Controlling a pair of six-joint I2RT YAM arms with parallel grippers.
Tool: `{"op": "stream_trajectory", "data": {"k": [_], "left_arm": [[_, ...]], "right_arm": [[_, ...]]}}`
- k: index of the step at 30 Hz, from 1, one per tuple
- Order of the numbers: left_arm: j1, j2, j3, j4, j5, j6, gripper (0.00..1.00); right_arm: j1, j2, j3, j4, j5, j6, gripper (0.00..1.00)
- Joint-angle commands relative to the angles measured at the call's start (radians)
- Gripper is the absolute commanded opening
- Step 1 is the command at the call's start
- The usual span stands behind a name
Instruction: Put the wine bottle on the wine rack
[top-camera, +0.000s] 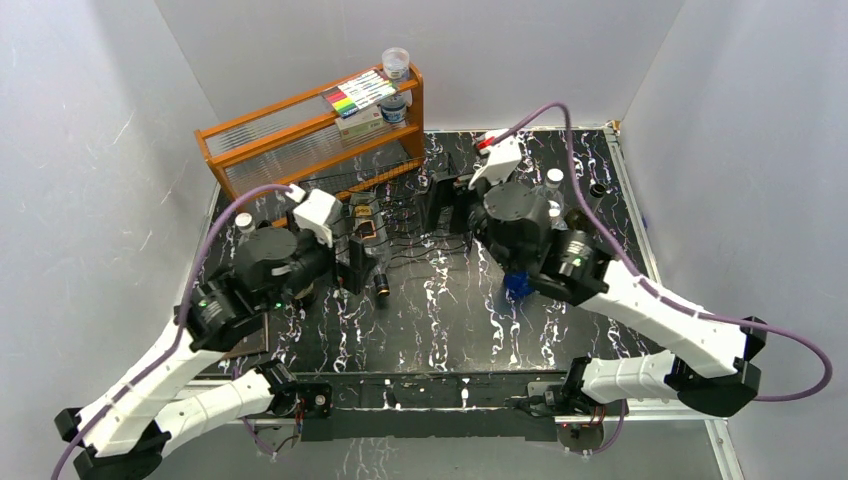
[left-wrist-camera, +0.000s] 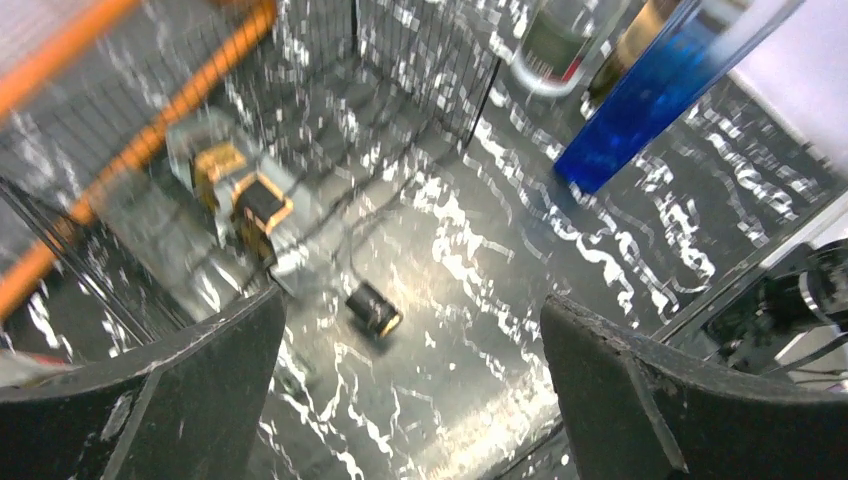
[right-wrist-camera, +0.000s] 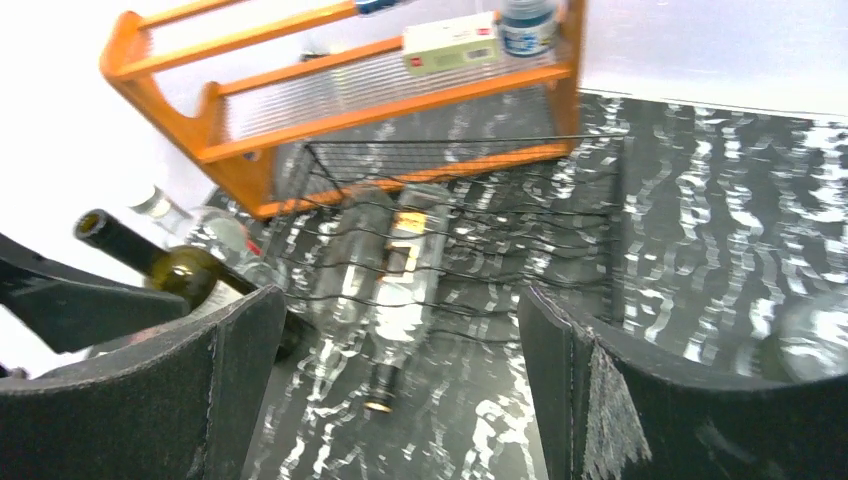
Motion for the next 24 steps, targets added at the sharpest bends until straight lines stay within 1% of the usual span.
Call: {"op": "stream_trajectory", "data": {"k": [1, 3, 6, 10, 14, 18, 20, 24], "left_arm": [[0.003, -0.004, -0.096, 0.041, -0.082, -0.134, 0.98], [0.003, 0.003, -0.121, 0.051, -0.130, -0.194, 0.98], [0.004, 0.003, -0.146, 0.059, -0.138, -0.219, 0.98], [0.003, -0.009, -0.145, 0.064, -0.012, -0.171, 0.98], [0.003, -0.045, -0.201, 0.119, 0.041, -0.142, 0.98], [0.003, -0.046, -0.227, 0.147, 0.048, -0.141, 0.98], [0.003, -0.031, -0.223, 0.150, 0.057, -0.141, 0.98], [0.003, -0.005, -0.212, 0.145, 0.063, -0.141, 0.98]], "right_arm": [[-0.007, 0.001, 0.191, -0.395, 0.125, -0.060, 0.96], [-0.009, -0.001, 0.245, -0.479, 0.173, -0.059, 0.96], [-0.008, -0.019, 0.299, -0.563, 0.232, -0.052, 0.96], [-0.008, -0.054, 0.321, -0.633, 0.346, -0.059, 0.97], [-0.010, -0.088, 0.310, -0.682, 0.432, -0.037, 0.98], [-0.017, -0.104, 0.267, -0.672, 0.464, -0.046, 0.98], [-0.039, -0.092, 0.251, -0.677, 0.469, -0.052, 0.98], [-0.173, -0.064, 0.213, -0.642, 0.365, -0.098, 0.98]]}}
